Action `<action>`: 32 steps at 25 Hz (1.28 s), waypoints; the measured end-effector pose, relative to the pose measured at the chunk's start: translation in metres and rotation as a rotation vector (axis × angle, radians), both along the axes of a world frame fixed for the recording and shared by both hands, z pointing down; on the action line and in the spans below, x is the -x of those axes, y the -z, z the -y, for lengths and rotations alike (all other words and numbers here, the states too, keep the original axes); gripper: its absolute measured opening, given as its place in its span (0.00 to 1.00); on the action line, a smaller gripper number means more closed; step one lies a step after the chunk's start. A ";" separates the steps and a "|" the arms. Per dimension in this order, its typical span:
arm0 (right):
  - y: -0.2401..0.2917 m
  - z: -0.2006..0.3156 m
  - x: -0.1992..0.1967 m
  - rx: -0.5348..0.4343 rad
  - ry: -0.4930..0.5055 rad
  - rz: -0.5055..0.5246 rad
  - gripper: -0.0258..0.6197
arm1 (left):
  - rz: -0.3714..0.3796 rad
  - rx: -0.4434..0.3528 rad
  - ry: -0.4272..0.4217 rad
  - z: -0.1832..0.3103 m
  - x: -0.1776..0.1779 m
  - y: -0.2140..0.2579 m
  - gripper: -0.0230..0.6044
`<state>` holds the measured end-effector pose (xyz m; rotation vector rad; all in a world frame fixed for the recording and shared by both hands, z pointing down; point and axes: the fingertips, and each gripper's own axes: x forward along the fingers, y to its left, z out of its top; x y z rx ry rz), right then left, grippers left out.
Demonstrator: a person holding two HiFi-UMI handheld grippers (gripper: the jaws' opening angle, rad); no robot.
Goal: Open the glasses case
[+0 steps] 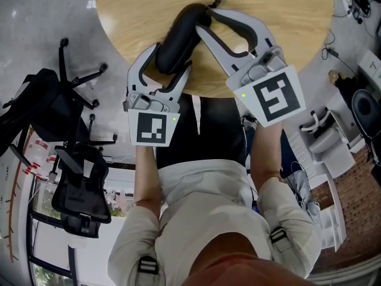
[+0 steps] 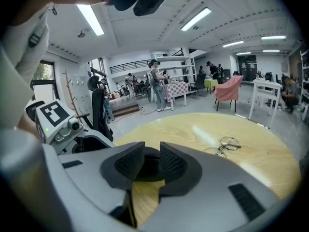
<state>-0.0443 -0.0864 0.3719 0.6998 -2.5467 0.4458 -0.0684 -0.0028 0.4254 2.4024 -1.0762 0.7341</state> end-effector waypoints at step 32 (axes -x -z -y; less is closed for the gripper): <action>-0.002 -0.029 0.015 -0.002 0.111 -0.097 0.09 | 0.100 -0.062 -0.047 0.044 0.017 0.039 0.34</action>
